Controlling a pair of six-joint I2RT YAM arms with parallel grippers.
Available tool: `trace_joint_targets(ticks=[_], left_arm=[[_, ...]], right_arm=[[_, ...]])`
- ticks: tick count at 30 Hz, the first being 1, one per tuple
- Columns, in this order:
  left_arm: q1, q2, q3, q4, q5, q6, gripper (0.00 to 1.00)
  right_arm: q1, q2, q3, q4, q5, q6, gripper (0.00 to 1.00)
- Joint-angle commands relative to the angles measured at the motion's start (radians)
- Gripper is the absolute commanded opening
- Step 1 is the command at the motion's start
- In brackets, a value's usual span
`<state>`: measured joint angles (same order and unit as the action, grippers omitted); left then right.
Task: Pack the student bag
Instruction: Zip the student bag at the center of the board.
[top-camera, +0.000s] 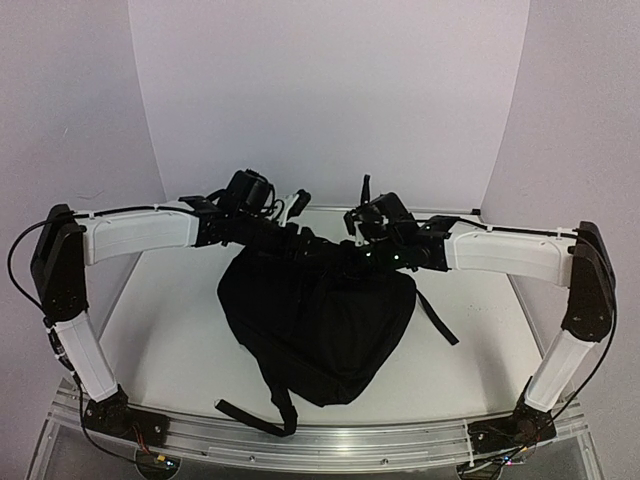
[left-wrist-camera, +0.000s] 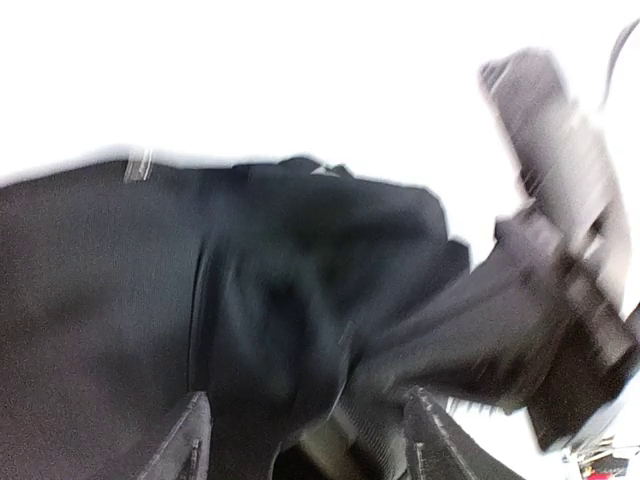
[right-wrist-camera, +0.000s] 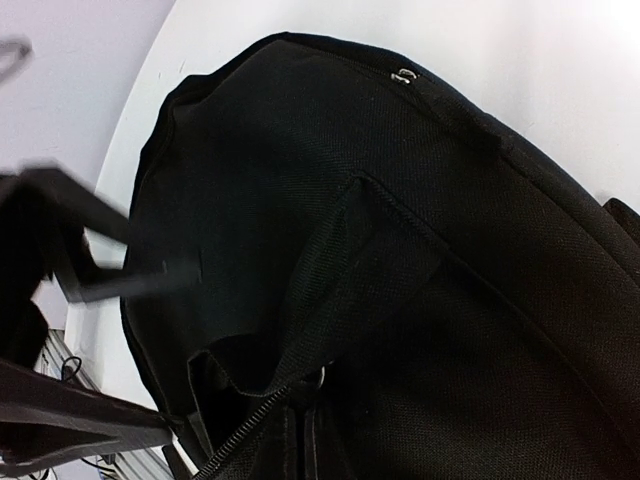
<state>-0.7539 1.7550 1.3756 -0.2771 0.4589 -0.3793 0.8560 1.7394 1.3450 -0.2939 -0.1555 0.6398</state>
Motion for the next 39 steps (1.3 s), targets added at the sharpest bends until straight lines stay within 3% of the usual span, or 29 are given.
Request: trace_joint_targets(ticks=[1,5,10,22,33,39], left_arm=[[0.001,0.111,0.142,0.022,0.047,0.045,0.70],[0.001,0.212,0.235,-0.010,0.098,0.065,0.68],[0.001,0.289,0.276,0.001,0.171,0.055,0.54],[0.012,0.391,0.291,0.045,0.131,0.025,0.41],[0.047,0.422,0.273,0.127,0.124,-0.029,0.38],[0.060,0.426,0.254,0.185,0.150,-0.060,0.38]], right_arm=[[0.026,-0.050,-0.010,0.006,-0.030,0.008,0.00],[0.033,-0.053,-0.012,0.007,-0.022,0.011,0.00],[0.044,-0.061,-0.010,0.007,-0.016,0.015,0.00],[0.157,-0.030,-0.048,0.006,-0.044,0.086,0.00],[0.289,0.056,-0.031,0.004,-0.086,0.122,0.00],[0.390,0.112,0.026,0.003,-0.154,0.060,0.00]])
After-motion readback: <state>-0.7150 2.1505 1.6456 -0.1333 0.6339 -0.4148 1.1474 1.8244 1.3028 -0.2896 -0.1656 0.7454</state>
